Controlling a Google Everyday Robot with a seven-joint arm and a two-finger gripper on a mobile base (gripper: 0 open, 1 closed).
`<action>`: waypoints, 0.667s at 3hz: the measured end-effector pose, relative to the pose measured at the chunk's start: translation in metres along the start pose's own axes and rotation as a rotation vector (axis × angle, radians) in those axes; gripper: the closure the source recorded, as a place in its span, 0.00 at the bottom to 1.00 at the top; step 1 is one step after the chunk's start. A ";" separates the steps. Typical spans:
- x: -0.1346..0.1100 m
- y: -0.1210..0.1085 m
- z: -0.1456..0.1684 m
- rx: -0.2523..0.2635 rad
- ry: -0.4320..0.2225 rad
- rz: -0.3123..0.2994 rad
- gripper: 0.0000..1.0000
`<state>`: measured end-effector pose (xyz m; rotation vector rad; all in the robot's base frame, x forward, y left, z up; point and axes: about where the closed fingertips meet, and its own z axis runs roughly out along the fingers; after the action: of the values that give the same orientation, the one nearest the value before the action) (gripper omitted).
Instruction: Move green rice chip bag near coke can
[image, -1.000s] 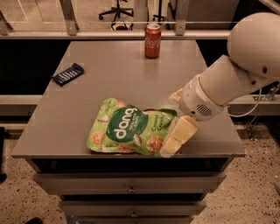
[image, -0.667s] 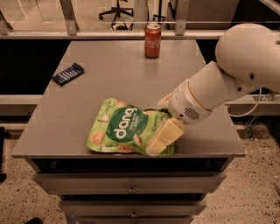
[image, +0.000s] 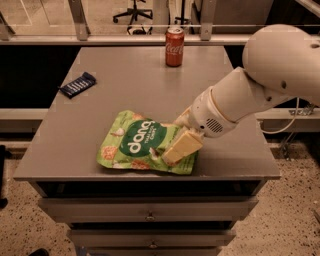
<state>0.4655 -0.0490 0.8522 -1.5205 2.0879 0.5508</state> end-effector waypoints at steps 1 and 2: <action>0.002 -0.019 -0.027 0.068 0.035 -0.017 0.84; 0.022 -0.049 -0.087 0.232 0.152 -0.016 1.00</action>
Offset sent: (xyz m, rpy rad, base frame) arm 0.0393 -0.1479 0.1010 -0.3658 -0.2273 -0.2385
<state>0.4936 -0.1311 0.9070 -1.4815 2.1641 0.1838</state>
